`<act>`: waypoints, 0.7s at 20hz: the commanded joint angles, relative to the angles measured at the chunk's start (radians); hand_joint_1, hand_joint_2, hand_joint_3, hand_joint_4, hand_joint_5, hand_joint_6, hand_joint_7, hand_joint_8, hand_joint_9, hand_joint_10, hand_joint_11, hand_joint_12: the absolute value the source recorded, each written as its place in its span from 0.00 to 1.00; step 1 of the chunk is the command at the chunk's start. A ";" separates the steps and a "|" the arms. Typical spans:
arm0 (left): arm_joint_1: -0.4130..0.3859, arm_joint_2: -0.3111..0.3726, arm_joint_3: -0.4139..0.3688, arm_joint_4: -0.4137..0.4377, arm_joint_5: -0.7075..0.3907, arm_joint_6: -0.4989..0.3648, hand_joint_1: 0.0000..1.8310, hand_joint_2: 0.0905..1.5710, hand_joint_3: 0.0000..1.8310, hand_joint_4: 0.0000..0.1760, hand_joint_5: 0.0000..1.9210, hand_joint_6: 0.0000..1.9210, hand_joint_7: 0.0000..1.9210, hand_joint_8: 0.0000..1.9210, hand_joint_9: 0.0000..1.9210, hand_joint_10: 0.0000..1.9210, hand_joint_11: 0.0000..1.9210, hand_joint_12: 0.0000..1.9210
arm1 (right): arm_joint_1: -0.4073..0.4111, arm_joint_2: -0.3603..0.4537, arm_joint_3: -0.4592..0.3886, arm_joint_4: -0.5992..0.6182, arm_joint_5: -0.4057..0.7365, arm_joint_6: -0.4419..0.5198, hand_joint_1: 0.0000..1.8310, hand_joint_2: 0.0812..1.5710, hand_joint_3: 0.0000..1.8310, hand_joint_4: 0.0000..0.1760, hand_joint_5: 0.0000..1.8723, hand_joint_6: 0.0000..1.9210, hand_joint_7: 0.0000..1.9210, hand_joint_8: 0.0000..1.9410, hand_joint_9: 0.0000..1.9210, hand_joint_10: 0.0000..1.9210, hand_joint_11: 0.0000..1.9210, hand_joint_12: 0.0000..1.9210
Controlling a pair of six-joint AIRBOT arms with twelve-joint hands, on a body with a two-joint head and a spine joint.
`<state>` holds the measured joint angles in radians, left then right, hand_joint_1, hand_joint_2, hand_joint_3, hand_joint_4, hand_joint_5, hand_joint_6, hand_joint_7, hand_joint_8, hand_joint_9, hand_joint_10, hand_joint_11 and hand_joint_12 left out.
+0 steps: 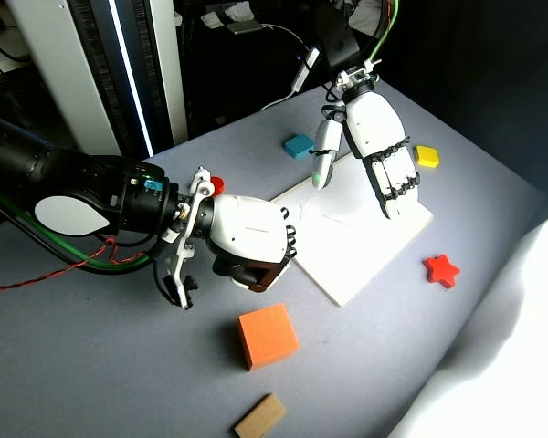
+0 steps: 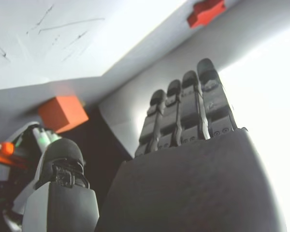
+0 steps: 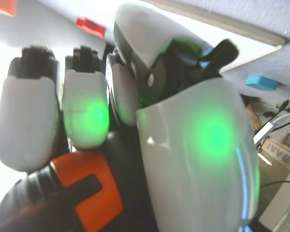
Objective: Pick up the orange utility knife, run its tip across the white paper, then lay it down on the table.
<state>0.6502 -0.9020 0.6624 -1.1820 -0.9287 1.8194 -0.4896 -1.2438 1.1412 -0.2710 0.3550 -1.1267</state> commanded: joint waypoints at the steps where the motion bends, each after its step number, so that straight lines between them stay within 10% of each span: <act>1: -0.011 0.004 0.000 0.067 -0.077 -0.002 0.00 0.68 0.00 0.00 0.00 0.00 0.01 0.00 0.02 0.00 0.00 0.14 | 0.001 0.005 -0.008 0.004 0.114 -0.008 0.79 0.58 0.35 1.00 0.62 1.00 0.70 1.00 0.77 1.00 0.76 1.00; 2: -0.010 0.003 0.000 0.071 -0.077 -0.002 0.00 0.68 0.00 0.00 0.00 0.00 0.01 0.00 0.01 0.00 0.00 0.13 | -0.004 0.005 -0.010 0.004 0.118 -0.013 0.60 0.55 0.52 0.00 0.41 1.00 0.64 1.00 0.71 1.00 0.68 1.00; 4: -0.004 0.003 0.002 0.071 -0.077 -0.002 0.00 0.69 0.00 0.00 0.00 0.00 0.01 0.00 0.01 0.00 0.00 0.12 | -0.018 0.005 -0.016 0.004 0.135 -0.021 0.63 0.47 0.62 0.00 0.40 0.90 0.48 1.00 0.59 1.00 0.54 1.00; 10: 0.001 0.003 0.005 0.072 -0.075 0.003 0.00 0.69 0.00 0.00 0.00 0.00 0.01 0.00 0.02 0.00 0.00 0.13 | -0.041 0.036 -0.056 0.004 0.113 -0.033 0.59 0.77 0.12 0.11 0.33 0.82 0.32 0.84 0.23 0.94 0.23 1.00; 11: 0.001 0.003 0.005 0.072 -0.074 0.003 0.00 0.69 0.00 0.00 0.00 0.00 0.02 0.00 0.02 0.00 0.00 0.13 | -0.042 0.051 -0.072 0.004 0.086 -0.028 0.49 0.76 0.04 0.00 0.09 0.50 0.16 0.43 0.10 0.67 0.01 0.93; 12: 0.001 0.003 0.005 0.072 -0.074 0.003 0.00 0.69 0.00 0.00 0.00 0.00 0.01 0.00 0.02 0.00 0.00 0.12 | -0.043 0.064 -0.085 0.004 0.080 -0.021 0.45 0.75 0.02 0.00 0.08 0.30 0.19 0.19 0.11 0.48 0.00 0.81; 14: 0.001 0.003 0.005 0.072 -0.074 0.005 0.00 0.69 0.00 0.00 0.00 0.00 0.01 0.00 0.02 0.00 0.00 0.13 | -0.043 0.089 -0.109 0.004 0.079 -0.019 0.42 0.73 0.01 0.00 0.04 0.16 0.14 0.04 0.05 0.29 0.00 0.57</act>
<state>0.6533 -0.9020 0.6628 -1.1675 -0.9314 1.8225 -0.5392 -1.1500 1.0298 -0.2722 0.3244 -1.1477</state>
